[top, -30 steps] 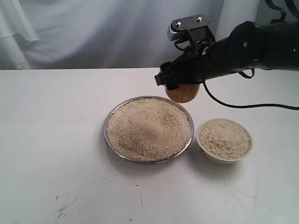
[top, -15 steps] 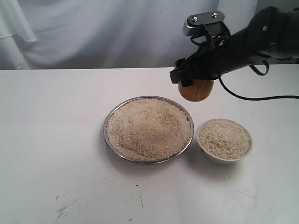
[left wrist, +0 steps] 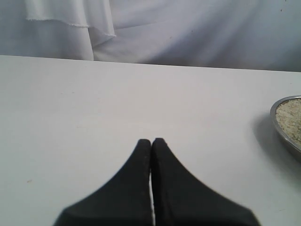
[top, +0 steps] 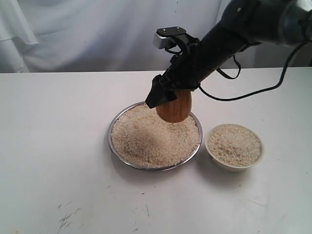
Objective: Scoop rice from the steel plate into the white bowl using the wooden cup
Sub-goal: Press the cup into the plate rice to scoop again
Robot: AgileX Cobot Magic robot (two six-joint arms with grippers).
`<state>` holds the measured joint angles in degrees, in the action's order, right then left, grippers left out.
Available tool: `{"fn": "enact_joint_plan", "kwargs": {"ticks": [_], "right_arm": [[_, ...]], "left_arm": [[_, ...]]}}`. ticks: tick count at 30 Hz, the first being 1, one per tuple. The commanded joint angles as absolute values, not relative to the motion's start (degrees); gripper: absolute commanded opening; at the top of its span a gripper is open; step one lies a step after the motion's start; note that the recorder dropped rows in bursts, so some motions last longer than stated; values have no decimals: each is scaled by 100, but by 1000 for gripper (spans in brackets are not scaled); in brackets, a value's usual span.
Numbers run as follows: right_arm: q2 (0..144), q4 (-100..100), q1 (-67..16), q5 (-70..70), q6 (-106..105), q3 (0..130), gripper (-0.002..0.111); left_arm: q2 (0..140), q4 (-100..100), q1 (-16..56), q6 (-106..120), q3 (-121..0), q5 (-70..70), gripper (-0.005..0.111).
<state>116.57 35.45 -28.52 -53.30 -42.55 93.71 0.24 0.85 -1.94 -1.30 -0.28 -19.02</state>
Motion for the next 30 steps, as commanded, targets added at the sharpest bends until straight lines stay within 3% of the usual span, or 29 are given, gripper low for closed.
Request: {"fn": "enact_joint_plan", "kwargs": {"ticks": [1,21,24,30], "right_arm": [[12253,3369,-2870,-5787,-4034,9930,0],[13274,2217,-3661,-4475,-4366,10159,1],[13274,2106,-3661,-4594,-4189,10159,11],[13274,2081,-3635,-4828,-4117,10159,43]], "left_arm": [[0,94,-204,-135,0,-1827,0],[0,94,-204,-135,0,-1827,0],[0,94,-204,-135,0,-1827,0],[0,94,-204,-135,0,-1827,0]]}}
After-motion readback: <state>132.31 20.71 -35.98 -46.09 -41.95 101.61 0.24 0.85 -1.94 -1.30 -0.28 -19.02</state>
